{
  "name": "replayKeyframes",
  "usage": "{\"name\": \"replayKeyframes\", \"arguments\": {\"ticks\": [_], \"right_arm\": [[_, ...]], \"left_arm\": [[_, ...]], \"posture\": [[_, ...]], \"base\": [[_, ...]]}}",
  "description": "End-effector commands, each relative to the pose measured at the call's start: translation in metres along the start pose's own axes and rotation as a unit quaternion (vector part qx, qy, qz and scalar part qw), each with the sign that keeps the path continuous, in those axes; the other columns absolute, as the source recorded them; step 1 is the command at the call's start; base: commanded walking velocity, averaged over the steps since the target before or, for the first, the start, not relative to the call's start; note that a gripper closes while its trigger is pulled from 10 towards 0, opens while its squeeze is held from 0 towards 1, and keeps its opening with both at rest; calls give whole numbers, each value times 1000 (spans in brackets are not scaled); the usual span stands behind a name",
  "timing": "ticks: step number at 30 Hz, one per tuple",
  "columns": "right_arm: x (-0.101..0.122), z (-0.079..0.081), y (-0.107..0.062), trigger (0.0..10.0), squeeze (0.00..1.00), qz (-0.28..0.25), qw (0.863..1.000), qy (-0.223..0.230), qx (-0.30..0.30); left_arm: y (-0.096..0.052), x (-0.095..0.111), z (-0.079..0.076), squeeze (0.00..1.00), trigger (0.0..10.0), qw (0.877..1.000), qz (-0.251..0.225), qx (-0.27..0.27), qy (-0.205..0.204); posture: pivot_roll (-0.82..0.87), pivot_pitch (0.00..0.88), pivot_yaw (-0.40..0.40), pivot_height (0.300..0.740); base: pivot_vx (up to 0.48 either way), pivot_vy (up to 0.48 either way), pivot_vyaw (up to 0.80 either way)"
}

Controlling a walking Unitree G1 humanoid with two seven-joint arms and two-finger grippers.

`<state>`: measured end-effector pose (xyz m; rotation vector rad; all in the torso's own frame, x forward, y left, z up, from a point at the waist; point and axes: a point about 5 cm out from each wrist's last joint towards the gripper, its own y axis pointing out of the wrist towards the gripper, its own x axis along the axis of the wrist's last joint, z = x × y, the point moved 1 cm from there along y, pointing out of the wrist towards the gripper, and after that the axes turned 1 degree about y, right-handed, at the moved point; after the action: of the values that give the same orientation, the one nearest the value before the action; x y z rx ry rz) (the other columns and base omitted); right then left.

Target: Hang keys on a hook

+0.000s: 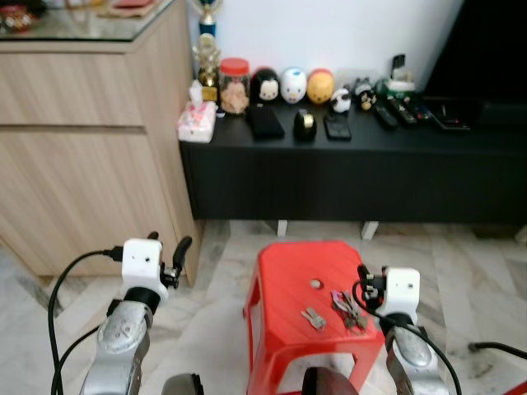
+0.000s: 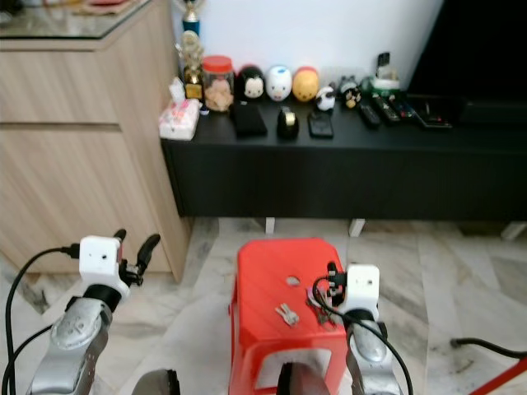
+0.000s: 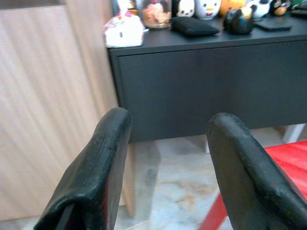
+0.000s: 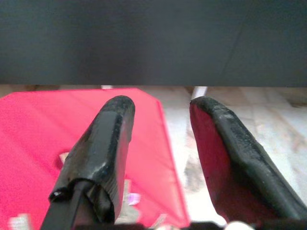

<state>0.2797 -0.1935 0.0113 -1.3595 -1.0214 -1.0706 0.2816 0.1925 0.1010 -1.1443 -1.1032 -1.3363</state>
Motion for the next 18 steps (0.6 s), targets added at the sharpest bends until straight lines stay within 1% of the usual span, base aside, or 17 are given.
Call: {"name": "replayKeyframes", "arguments": {"ticks": [1, 4, 7, 8, 11, 12, 13, 15, 17, 18], "right_arm": [[-1, 2, 1, 10000, 0, 4, 1000, 2, 1], [-1, 2, 1, 10000, 0, 6, 1000, 1, 1], [-2, 2, 1, 10000, 0, 8, 1000, 1, 1], [-2, 3, 1, 10000, 0, 10, 1000, -1, 7], [-4, 6, 1, 10000, 0, 18, 1000, -1, 20], [-9, 9, 1, 10000, 0, 37, 999, -15, 33], [-9, 9, 1, 10000, 0, 37, 999, -15, 33], [-24, 10, -1, 10000, 0, 95, 993, -45, 46], [-34, 11, -3, 10000, 0, 131, 987, -66, 61], [-34, 12, -3, 10000, 0, 131, 987, -67, 67]], "left_arm": [[0, -2, 1, 0, 10000, 1000, 2, 0, 6], [0, -2, 1, 0, 10000, 1000, 2, 0, 6], [-1, -2, 1, 0, 10000, 1000, 3, -1, 6], [-1, -2, 1, 0, 10000, 1000, 3, -2, 6], [-1, -2, 0, 0, 10000, 1000, 4, -2, 6], [-1, -3, 0, 0, 10000, 1000, 4, -3, 6], [-1, -3, 0, 0, 10000, 1000, 4, -3, 6], [-1, -3, -1, 0, 10000, 1000, 5, -4, 6], [-1, -3, -2, 0, 10000, 1000, 6, -5, 5], [-1, -3, -2, 0, 10000, 1000, 6, -5, 4]], "posture": [[17, 0, -83, 606], [17, 0, -82, 606], [17, 0, -81, 591], [17, 0, -81, 581], [16, 0, -82, 571], [15, 0, -82, 571], [15, 0, -82, 571], [15, 0, -84, 571], [16, 0, -86, 571], [16, 0, -86, 571]], "base": [[0, 0, 0], [0, 0, 0], [0, 0, 0], [0, 0, 0], [0, 0, 0], [0, 0, 0], [0, 0, 0], [0, 0, 0], [0, 0, 0], [0, 0, 0]]}}
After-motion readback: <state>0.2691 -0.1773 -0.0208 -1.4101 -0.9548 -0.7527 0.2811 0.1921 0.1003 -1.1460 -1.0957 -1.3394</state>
